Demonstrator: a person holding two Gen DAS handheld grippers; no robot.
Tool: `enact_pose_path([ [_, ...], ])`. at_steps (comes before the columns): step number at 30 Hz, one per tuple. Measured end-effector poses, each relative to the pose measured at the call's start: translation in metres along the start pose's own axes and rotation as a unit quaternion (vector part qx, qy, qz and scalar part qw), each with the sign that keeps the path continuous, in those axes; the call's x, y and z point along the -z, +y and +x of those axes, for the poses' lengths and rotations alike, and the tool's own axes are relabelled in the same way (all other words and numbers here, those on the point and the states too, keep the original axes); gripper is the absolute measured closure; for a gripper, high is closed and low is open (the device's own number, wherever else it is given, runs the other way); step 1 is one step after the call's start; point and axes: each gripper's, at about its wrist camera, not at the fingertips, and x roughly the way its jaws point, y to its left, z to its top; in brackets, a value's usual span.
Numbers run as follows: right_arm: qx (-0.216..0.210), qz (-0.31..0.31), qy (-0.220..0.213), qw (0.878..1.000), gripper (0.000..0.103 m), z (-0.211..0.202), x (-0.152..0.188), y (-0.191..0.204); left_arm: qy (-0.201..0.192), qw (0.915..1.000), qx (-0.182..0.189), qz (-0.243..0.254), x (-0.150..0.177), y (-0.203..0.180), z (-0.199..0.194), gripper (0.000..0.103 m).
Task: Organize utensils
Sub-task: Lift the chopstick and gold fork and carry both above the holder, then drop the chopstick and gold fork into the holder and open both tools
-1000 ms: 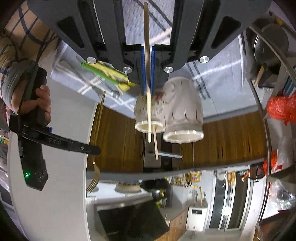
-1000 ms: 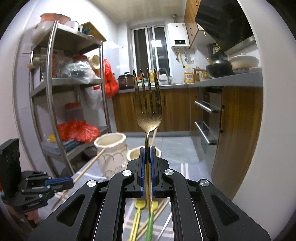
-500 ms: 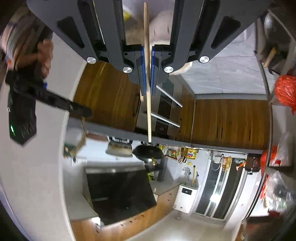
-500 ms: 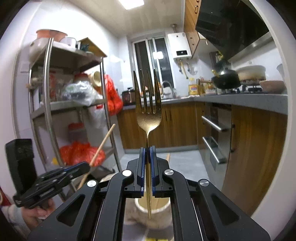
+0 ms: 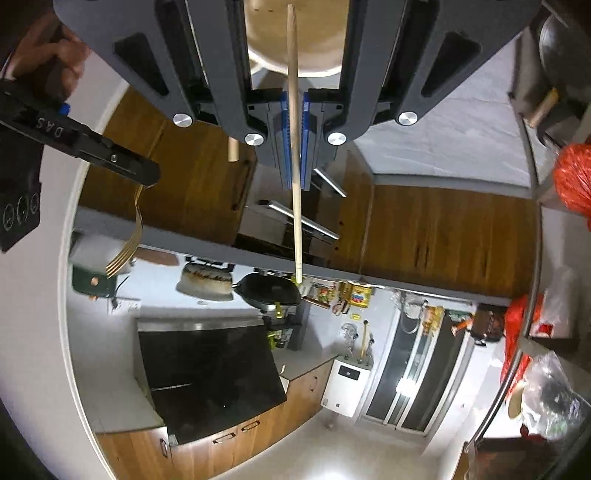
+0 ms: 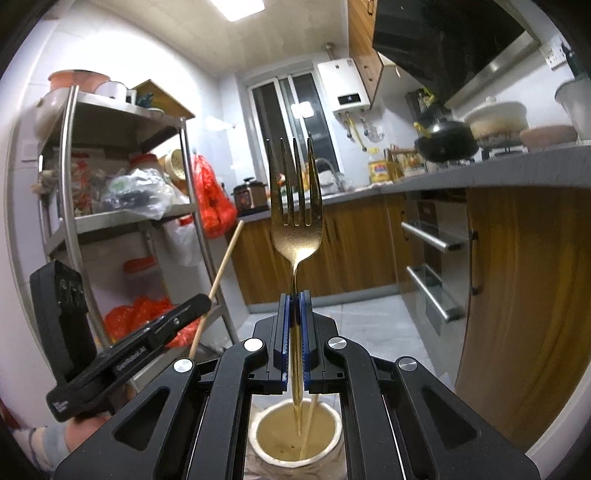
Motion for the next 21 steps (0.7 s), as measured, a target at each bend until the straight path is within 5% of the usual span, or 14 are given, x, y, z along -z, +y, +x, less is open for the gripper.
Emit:
enact_pose_path([
  [12,0.006,0.019,0.087,0.996,0.097,0.022,0.029,-0.008,0.028,0.9974,-0.035,0.056,0.029,-0.008,-0.037,0.099],
  [21,0.012,0.030,0.113,0.993,0.097,0.029,0.040,-0.010,0.044,0.9972,-0.039,0.047,0.042,-0.004,-0.044,0.099],
])
